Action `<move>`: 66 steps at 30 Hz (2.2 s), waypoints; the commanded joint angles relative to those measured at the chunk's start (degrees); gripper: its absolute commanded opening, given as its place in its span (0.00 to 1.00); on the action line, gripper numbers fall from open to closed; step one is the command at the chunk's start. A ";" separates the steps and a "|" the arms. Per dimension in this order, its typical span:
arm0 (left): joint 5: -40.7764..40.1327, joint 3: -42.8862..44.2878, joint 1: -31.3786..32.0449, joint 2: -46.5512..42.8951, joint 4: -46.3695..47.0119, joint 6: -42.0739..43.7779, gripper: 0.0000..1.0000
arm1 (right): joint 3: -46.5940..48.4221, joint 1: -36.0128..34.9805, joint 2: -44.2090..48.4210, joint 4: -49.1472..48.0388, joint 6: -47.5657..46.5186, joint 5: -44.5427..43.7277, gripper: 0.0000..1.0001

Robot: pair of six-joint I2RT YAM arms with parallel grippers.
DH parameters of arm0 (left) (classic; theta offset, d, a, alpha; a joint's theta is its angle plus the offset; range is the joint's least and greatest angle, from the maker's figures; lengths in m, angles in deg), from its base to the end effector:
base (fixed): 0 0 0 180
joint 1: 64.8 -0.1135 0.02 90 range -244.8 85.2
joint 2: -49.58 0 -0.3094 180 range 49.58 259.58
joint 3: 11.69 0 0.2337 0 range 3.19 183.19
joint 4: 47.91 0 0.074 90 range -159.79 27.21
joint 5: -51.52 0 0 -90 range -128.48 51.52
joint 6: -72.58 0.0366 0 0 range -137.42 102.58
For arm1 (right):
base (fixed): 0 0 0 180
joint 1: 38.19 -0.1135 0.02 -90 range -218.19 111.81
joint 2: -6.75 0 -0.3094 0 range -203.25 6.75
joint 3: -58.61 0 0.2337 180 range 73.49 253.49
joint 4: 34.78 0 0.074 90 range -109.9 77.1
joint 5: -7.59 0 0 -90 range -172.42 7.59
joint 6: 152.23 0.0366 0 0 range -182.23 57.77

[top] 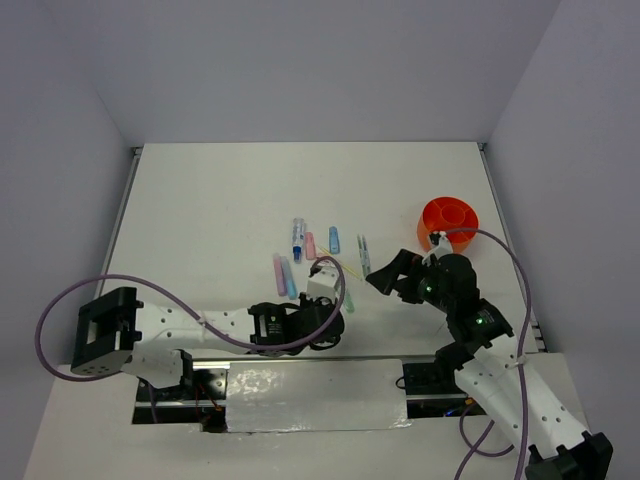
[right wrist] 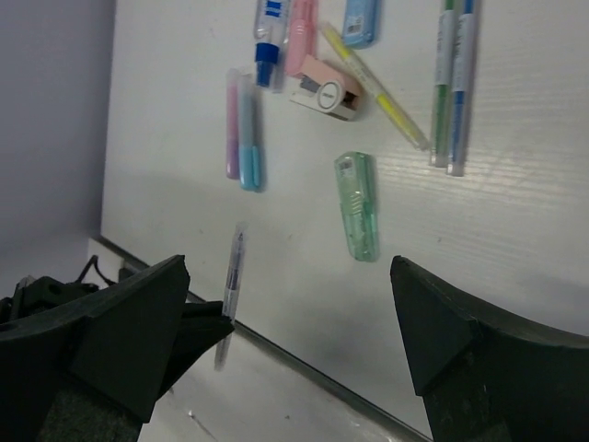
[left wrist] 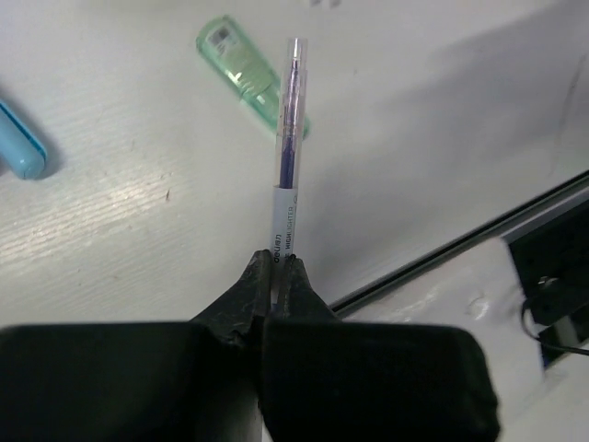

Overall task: Sort the stationery into containers
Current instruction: Pick up the pen from the center of the board, then place the pen in the storage box.

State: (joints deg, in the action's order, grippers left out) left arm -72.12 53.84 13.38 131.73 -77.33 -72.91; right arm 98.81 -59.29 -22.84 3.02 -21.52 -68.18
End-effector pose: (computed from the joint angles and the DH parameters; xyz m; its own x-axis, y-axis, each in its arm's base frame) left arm 0.0760 -0.2642 0.2780 -0.6901 -0.0515 -0.7219 0.2955 0.8904 -0.3461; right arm 0.0696 0.0365 0.2593 -0.6838 0.4138 -0.6010 -0.1411 0.7331 0.6653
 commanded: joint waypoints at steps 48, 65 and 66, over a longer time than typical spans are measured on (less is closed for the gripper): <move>-4.59 -1.68 5.32 -18.77 -18.25 2.56 0.99 | 26.88 11.43 -41.95 -38.91 -30.24 -54.92 0.00; -3.88 -4.86 5.24 -17.64 -12.09 5.65 0.99 | 24.60 15.91 -45.56 -41.55 -27.00 -59.76 0.00; -3.97 -4.95 5.32 -17.64 -11.91 5.65 0.99 | 23.99 16.44 -45.39 -41.46 -26.74 -59.94 0.00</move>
State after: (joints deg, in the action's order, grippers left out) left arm -75.16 49.34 18.56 114.70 -91.21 -68.19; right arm 123.53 -44.06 -69.11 -35.98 -49.52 -125.40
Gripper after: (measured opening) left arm 0.993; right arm 0.176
